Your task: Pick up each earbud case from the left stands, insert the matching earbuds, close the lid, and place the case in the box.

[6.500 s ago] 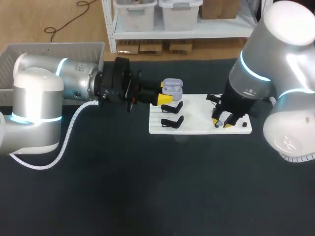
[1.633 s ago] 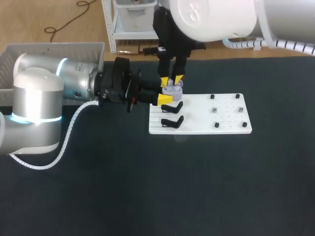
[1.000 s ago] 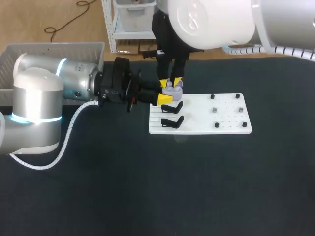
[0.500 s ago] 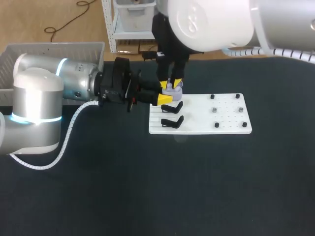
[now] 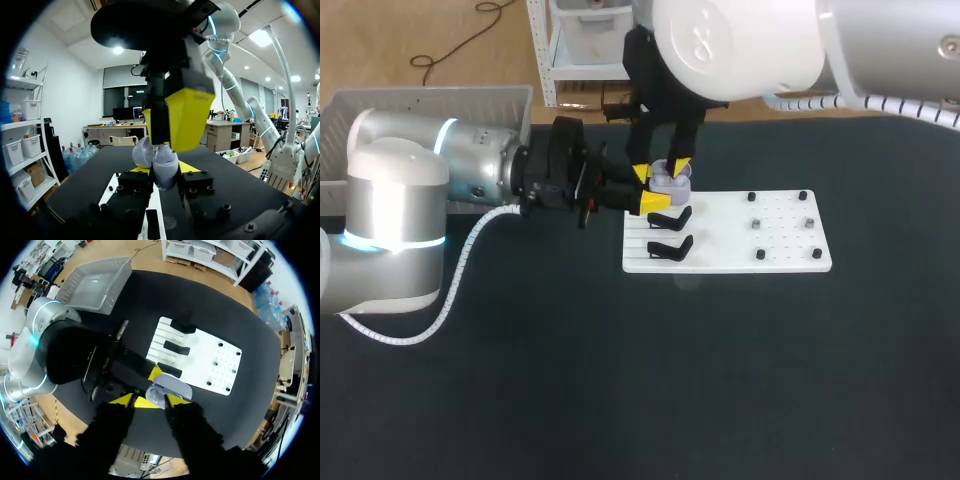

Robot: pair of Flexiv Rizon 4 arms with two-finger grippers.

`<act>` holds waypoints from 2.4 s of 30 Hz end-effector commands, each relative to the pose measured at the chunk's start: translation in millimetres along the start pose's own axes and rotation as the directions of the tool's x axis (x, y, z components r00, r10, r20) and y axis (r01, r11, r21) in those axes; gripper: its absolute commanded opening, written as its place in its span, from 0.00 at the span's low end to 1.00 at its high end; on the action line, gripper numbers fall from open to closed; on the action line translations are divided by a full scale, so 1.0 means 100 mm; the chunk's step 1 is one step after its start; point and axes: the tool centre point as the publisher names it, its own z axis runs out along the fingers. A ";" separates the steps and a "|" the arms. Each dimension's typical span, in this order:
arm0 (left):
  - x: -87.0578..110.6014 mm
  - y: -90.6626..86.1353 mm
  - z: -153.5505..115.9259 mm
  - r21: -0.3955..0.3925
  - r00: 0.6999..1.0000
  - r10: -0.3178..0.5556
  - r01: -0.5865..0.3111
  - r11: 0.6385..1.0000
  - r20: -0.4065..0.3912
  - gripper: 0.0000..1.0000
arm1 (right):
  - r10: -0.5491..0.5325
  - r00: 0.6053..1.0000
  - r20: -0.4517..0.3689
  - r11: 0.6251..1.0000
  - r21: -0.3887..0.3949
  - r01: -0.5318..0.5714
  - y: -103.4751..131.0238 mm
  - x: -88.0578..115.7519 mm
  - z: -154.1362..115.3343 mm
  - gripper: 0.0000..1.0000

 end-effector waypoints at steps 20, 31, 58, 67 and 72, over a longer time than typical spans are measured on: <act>0.00 0.01 0.00 0.002 1.000 -0.001 0.001 1.000 -0.001 0.00 | 0.367 0.918 0.151 0.920 0.087 -0.382 -0.61 -0.32 -0.21 1.00; 0.00 0.01 0.00 0.002 1.000 -0.001 0.001 1.000 -0.001 0.00 | 0.410 0.910 0.063 0.905 0.096 -0.414 -0.79 -0.20 0.09 1.00; -0.05 -0.01 -0.06 -0.023 0.995 -0.099 0.100 0.995 0.019 0.00 | 0.324 0.866 0.381 0.932 0.027 -0.361 -0.59 0.14 -0.62 1.00; -0.29 0.03 -0.39 -0.117 0.948 -0.296 0.309 0.944 0.120 0.00 | 0.296 0.799 0.523 0.942 -0.023 -0.334 -0.55 0.29 -0.92 1.00; -0.45 0.02 -0.65 -0.210 0.947 -0.308 0.320 0.924 0.088 0.00 | 0.308 0.785 0.537 0.944 -0.067 -0.324 -0.55 0.30 -0.92 1.00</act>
